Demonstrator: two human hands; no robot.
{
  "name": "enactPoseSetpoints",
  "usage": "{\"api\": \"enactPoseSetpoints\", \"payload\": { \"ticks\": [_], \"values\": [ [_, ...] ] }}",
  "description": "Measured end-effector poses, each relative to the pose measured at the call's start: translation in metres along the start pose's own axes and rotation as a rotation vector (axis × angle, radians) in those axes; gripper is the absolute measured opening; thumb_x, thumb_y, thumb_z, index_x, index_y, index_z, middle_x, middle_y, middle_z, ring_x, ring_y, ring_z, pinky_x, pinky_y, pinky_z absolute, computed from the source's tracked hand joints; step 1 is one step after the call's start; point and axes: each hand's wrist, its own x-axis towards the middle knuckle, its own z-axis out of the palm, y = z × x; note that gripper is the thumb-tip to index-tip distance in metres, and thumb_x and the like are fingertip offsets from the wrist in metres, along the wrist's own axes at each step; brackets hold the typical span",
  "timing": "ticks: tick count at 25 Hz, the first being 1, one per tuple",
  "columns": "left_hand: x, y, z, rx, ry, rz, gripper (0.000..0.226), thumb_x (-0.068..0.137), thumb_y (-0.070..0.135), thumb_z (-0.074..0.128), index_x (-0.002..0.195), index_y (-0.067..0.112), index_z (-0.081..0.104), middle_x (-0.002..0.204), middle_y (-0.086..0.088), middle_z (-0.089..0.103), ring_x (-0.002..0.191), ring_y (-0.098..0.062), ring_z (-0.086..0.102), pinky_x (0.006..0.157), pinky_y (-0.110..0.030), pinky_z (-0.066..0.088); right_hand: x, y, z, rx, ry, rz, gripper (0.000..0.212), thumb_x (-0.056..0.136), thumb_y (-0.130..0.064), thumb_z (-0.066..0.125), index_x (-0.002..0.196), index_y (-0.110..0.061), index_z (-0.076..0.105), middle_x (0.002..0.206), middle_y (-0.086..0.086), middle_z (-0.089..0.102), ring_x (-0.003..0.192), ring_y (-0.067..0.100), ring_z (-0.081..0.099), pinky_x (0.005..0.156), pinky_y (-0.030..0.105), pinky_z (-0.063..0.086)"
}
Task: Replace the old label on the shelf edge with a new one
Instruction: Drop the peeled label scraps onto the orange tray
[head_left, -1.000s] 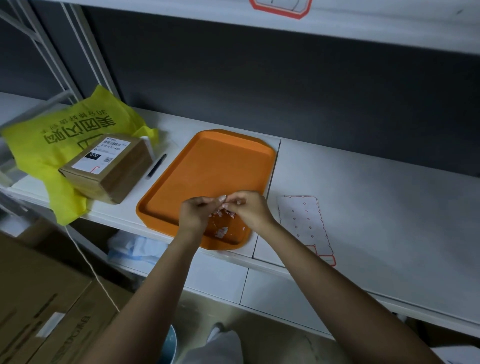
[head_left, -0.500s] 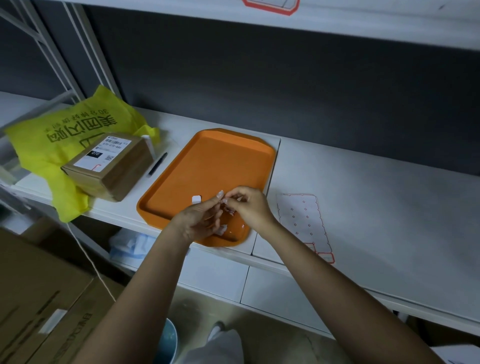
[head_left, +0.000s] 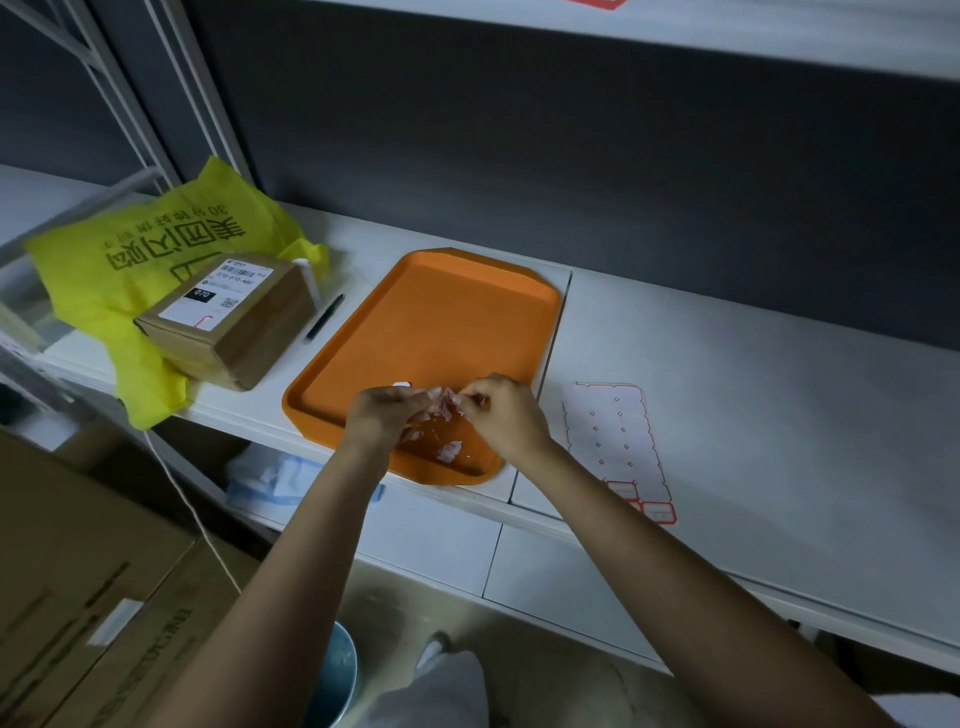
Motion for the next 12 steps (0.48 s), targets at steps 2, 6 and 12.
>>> {"api": "enactPoseSetpoints", "payload": {
  "ticks": [2, 6, 12],
  "values": [
    [0.000, -0.005, 0.002, 0.045, -0.009, 0.095, 0.014, 0.077, 0.022, 0.082, 0.078, 0.016, 0.068, 0.080, -0.001, 0.071, 0.085, -0.017, 0.066, 0.072, -0.031, 0.057, -0.002, -0.003, 0.002, 0.140, 0.010, 0.050, 0.016, 0.091, -0.029, 0.062, 0.089, -0.017, 0.073, 0.088, -0.001, 0.072, 0.082, 0.016, 0.064, 0.074, 0.036, 0.053],
    [-0.002, -0.010, 0.000, 0.206, 0.015, 0.335, 0.022, 0.072, 0.027, 0.086, 0.079, 0.016, 0.068, 0.076, 0.006, 0.072, 0.075, -0.005, 0.068, 0.057, -0.014, 0.050, -0.003, -0.008, -0.007, 0.365, -0.095, 0.229, 0.023, 0.092, -0.031, 0.060, 0.093, -0.012, 0.074, 0.087, -0.004, 0.073, 0.074, 0.013, 0.060, 0.061, 0.025, 0.046],
    [-0.010, -0.011, 0.000, 0.541, 0.061, 0.803, 0.026, 0.070, 0.027, 0.086, 0.074, 0.027, 0.060, 0.077, 0.020, 0.059, 0.080, -0.003, 0.054, 0.064, -0.015, 0.041, -0.005, -0.012, -0.031, 0.679, -0.415, 0.406, 0.028, 0.081, -0.038, 0.073, 0.095, -0.014, 0.075, 0.084, -0.004, 0.073, 0.063, 0.006, 0.049, 0.048, 0.019, 0.039]
  ]
}}
